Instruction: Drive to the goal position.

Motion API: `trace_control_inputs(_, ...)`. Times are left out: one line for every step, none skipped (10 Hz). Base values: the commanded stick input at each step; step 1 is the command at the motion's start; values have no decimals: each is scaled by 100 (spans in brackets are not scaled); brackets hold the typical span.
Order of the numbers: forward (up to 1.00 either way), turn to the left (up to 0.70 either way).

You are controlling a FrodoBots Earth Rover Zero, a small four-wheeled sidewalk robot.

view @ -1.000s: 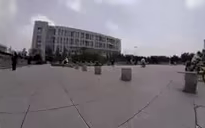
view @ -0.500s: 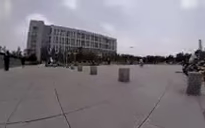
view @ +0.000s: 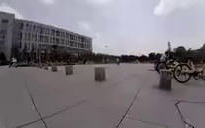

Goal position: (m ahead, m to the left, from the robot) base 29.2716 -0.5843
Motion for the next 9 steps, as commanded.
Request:
trace_control_inputs(17,0)
trace_control_inputs(70,0)
trace_control_inputs(70,3)
trace_control_inputs(70,10)
trace_control_inputs(70,14)
trace_control_inputs(70,14)
trace_control_inputs(70,14)
trace_control_inputs(70,14)
trace_control_inputs(70,14)
